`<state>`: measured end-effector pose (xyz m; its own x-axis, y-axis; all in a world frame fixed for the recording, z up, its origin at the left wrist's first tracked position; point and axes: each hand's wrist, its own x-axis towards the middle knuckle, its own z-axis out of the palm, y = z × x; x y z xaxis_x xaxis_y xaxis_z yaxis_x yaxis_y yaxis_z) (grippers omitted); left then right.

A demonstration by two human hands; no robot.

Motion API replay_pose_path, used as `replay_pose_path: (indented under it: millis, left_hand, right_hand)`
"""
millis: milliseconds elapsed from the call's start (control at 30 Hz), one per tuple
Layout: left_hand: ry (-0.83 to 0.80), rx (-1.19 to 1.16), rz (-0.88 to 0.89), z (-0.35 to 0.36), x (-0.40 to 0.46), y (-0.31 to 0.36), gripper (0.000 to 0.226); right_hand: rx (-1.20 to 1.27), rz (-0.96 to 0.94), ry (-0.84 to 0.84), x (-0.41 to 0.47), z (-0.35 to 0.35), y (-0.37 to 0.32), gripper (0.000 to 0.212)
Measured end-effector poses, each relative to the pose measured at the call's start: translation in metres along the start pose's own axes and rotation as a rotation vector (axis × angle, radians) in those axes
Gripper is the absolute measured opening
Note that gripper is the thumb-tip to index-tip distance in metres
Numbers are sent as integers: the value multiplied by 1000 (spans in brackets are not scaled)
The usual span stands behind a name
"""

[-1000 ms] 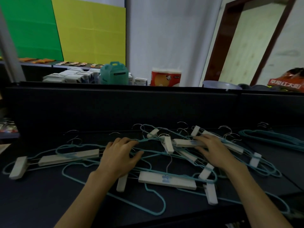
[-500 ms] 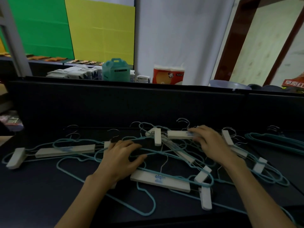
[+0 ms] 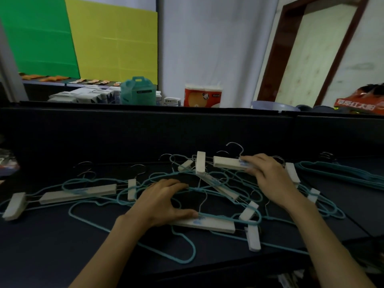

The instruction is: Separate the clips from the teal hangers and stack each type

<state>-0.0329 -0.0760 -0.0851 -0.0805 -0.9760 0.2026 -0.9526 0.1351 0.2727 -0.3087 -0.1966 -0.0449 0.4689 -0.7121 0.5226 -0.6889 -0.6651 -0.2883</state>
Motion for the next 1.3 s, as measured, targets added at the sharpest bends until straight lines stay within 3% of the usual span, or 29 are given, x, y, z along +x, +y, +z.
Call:
replay_pose_path:
  millis: [167,333,767,1100,1300]
  left_hand:
    - [156,-30,97,-7,-7,0,106]
    - [237,-1,170,-21,-16,-2,98]
    - [271,3,370,17,-23,38,83]
    - [272,-12,546,60,3,149,86]
    - [273,-30,626,103,22,236,82]
  right_hand:
    - [-34,46,25,-14,-8,-17,36]
    - [-52,97,55,-35,-15,-36,37]
    - [-217,308,188,-149,-46,-66,35]
    - [-351,515,379,-252,-117,-1,35]
    - [-348,584,378,-315,-152,70,34]
